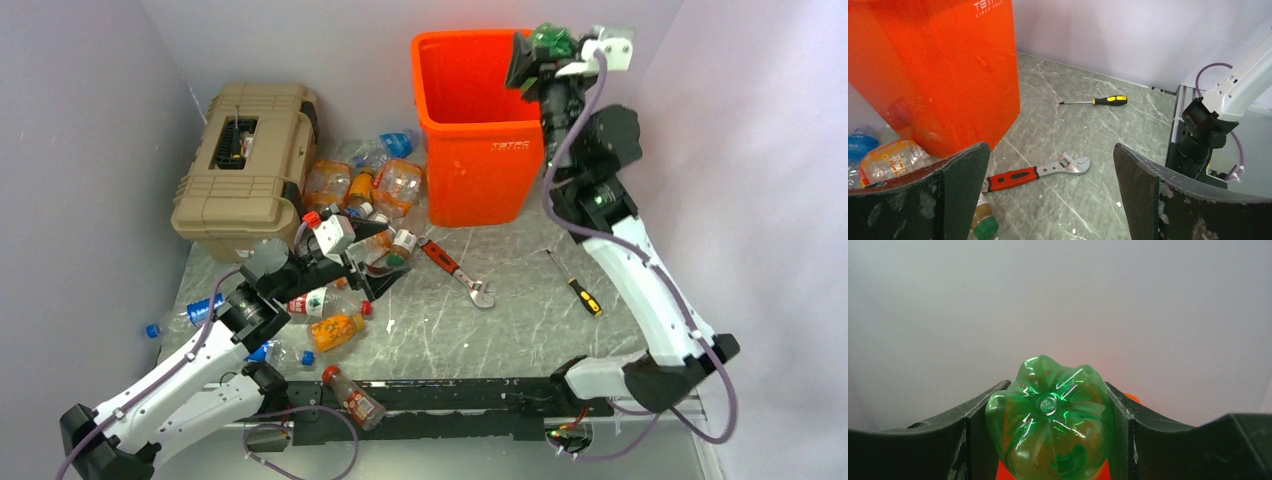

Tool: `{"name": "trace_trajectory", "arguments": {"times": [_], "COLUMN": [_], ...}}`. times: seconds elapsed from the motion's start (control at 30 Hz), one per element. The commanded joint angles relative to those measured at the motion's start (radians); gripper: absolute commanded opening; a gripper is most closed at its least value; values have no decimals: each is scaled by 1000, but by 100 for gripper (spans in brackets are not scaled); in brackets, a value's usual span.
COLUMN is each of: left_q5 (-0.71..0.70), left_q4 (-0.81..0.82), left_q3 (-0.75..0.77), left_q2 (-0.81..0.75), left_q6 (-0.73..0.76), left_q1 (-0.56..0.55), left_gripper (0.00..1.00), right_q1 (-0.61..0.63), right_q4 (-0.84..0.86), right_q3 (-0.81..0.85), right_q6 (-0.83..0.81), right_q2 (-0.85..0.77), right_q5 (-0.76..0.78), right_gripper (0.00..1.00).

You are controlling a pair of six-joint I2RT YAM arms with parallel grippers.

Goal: Put the plastic bottles in the bin
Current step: Place the plastic bottle in the trash bin, then pick up the plastic bottle at the center of the board.

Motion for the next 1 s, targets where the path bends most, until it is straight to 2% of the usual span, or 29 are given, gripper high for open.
{"name": "trace_trajectory", "arguments": {"times": [0.0, 0.1, 0.27, 0.33, 0.43, 0.5, 0.7, 0.83, 0.9, 0.97], "left_q5": [-50, -87, -109, -109, -105, -99, -94, -117, -141, -186], "left_q4": [-33, -37, -58, -73, -69, -61, -62, -54, -56, -73], "left_q3": [54, 47, 48, 57, 55, 54, 56, 52, 53, 64], "left_q2": [-10, -29, -14, 0, 9, 12, 10, 8, 14, 28], "left_q6": [59, 73, 123, 128, 123, 118, 109, 107, 107, 108], "left_q1": [-30, -48, -81, -91, -97, -97, -98, -98, -97, -98], "left_gripper": [99, 99, 99, 100, 99, 99, 100, 99, 99, 99], "right_q1": [-168, -238, -276, -293, -298, -299, -298, -279, -247, -195], "right_q4": [-39, -85, -156, -191, -191, -193, -208, -194, -143, -75], "right_q3": [149, 212, 322, 372, 373, 366, 397, 397, 337, 206], "right_q6": [182, 298, 381, 414, 421, 428, 427, 442, 439, 428], "right_q2": [112, 212, 365, 422, 454, 460, 455, 376, 293, 185], "right_q5": [-113, -180, -218, -247, -277, -272, -279, -329, -367, -414], "right_gripper": [41, 41, 46, 55, 77, 86, 99, 100, 100, 100]}}
